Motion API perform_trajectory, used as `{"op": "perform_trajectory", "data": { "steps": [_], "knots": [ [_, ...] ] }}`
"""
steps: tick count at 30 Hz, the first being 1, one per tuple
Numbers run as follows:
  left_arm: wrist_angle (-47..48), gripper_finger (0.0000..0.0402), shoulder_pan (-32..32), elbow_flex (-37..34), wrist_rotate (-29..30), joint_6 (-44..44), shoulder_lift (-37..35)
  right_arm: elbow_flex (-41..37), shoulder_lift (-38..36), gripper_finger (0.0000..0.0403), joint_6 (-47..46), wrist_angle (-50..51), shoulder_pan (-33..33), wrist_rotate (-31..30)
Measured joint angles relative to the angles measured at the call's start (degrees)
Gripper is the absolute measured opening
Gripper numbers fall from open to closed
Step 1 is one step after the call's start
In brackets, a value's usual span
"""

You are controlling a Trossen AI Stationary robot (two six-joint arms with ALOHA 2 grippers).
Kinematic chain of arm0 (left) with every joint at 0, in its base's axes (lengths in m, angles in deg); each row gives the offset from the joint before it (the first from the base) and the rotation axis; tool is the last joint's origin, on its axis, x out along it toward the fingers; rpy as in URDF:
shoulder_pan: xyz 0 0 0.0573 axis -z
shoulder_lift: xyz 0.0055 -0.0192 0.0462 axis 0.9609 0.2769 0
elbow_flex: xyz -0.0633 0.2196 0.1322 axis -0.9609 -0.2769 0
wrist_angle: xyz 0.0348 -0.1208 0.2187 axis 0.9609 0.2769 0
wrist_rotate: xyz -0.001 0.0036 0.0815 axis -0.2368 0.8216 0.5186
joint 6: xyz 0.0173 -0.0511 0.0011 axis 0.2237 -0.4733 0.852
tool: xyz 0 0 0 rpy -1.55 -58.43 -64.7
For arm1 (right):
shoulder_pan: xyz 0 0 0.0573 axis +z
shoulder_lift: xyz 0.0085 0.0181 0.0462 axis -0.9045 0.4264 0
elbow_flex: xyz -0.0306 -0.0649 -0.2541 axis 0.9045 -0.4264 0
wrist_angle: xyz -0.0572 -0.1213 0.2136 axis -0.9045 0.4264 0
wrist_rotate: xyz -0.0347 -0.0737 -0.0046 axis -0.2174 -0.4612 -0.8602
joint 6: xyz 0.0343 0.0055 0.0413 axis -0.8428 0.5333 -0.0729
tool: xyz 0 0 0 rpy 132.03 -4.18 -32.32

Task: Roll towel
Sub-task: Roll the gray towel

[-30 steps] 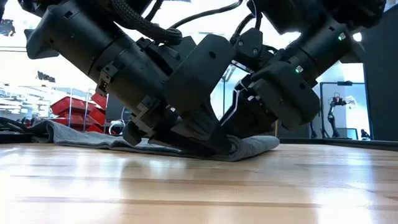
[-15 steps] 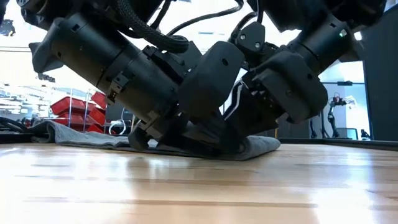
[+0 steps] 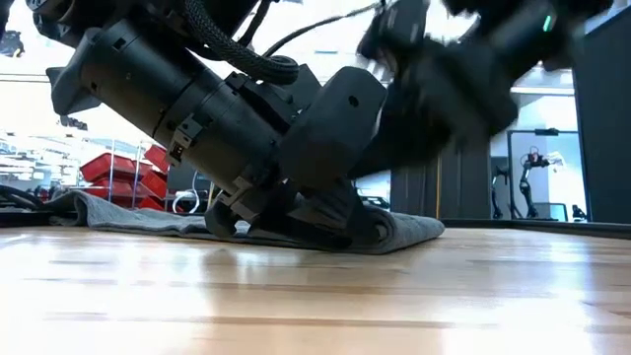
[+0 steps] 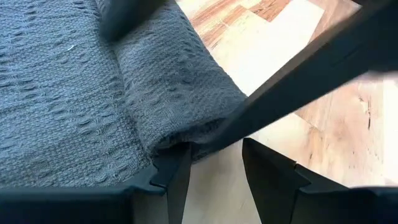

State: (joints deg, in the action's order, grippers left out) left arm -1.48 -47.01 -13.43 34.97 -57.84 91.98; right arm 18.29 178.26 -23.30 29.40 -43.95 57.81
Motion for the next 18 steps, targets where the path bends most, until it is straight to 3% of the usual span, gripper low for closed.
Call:
{"op": "perform_trajectory", "data": {
  "steps": [7,18],
  "knots": [
    [0.18,0.0134,0.02,-0.02,-0.14,-0.04,0.05,-0.27,-5.37,0.0226,-1.05,9.43,1.47,-5.59],
    [0.42,0.0133,-0.34,-0.04,-0.29,-0.13,0.11,-1.81,3.75,0.0226,-3.24,5.52,-0.37,-6.05]
  ]
}}
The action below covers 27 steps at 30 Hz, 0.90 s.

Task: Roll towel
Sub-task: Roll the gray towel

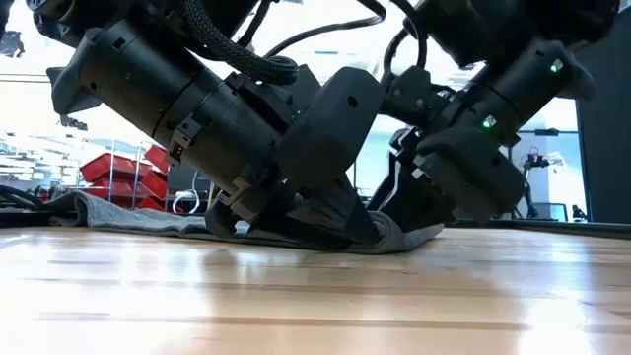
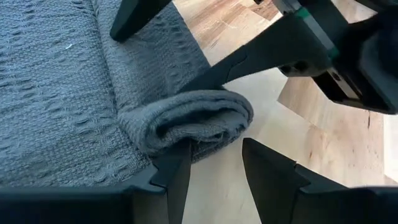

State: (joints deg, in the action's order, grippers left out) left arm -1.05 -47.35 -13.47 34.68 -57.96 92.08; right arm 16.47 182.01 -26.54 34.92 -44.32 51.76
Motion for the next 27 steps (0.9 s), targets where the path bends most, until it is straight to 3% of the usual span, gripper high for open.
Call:
{"op": "perform_trajectory", "data": {
  "steps": [27],
  "knots": [
    [1.1,0.0133,-2.63,-0.02,-0.66,0.02,0.02,3.19,-0.36,0.0226,2.82,1.4,0.67,-0.22]
  ]
}}
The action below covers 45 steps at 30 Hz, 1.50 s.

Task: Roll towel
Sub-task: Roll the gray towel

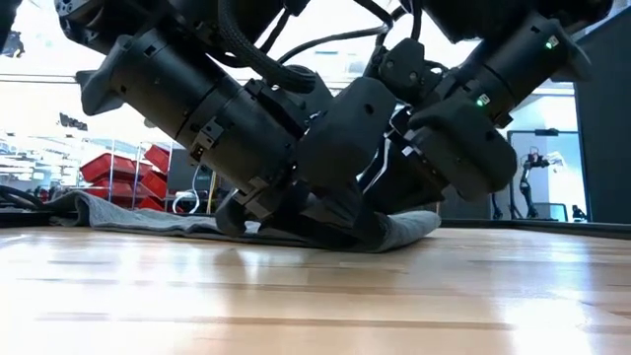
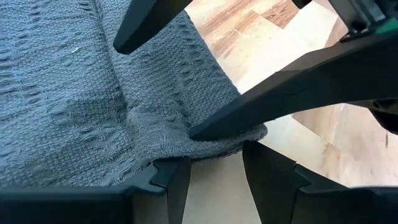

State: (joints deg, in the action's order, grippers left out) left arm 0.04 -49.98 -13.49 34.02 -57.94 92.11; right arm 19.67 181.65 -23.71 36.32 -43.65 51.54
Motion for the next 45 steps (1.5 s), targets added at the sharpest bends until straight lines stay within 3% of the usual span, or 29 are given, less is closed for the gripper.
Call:
{"op": "perform_trajectory", "data": {
  "steps": [14,28,35,39,45],
  "knots": [
    [0.04,0.0133,-0.13,-0.02,0.02,0.13,0.0,-1.45,0.48,0.0226,-2.11,-1.51,-0.64,1.64],
    [-1.55,0.0133,-0.22,-0.08,-1.81,0.92,-0.58,-1.46,0.59,0.0226,9.86,-0.93,0.25,2.57],
    [1.83,0.0133,0.85,-0.33,-4.36,3.56,-4.39,-1.46,0.61,0.0226,12.26,-0.71,0.23,2.97],
    [7.06,0.0133,1.45,-0.26,-1.56,2.84,-8.24,-1.46,0.63,0.0226,12.64,-0.66,0.23,2.99],
    [8.29,0.0133,0.87,-0.27,1.05,1.55,-8.37,-1.49,0.65,0.0226,12.62,-0.64,0.2,2.95]
  ]
}}
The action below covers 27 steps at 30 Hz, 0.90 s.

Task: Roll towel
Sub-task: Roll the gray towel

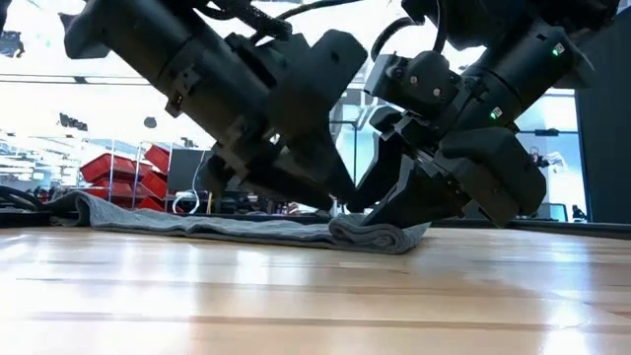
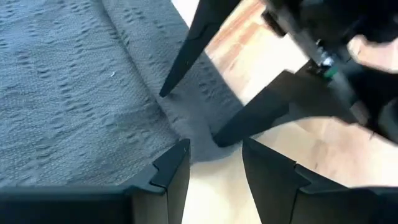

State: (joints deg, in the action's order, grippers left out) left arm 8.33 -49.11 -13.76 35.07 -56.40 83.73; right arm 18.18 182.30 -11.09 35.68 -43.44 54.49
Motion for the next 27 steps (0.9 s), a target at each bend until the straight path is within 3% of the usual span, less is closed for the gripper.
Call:
{"op": "perform_trajectory", "data": {
  "steps": [11,15,23,27],
  "knots": [
    [-1.98,0.0134,-2.72,-0.13,-1.44,-1.53,4.45,-0.11,0.04,0.0226,-0.56,-0.29,-0.11,-1.03],
    [-0.24,0.0134,-2.93,-0.03,-1.73,-1.76,4.39,-0.19,-0.49,0.0226,-1.11,0.66,-0.05,-4.25],
    [3.57,0.0134,-2.95,-0.03,-1.09,-3.49,4.28,-0.35,-6.69,0.0226,-7.33,17.0,-4.74,-11.13],
    [3.22,0.0134,-2.93,-0.06,-1.15,-2.75,4.28,-0.19,-8.5,0.0226,-7.64,11.84,-6.82,-9.85]
  ]
}}
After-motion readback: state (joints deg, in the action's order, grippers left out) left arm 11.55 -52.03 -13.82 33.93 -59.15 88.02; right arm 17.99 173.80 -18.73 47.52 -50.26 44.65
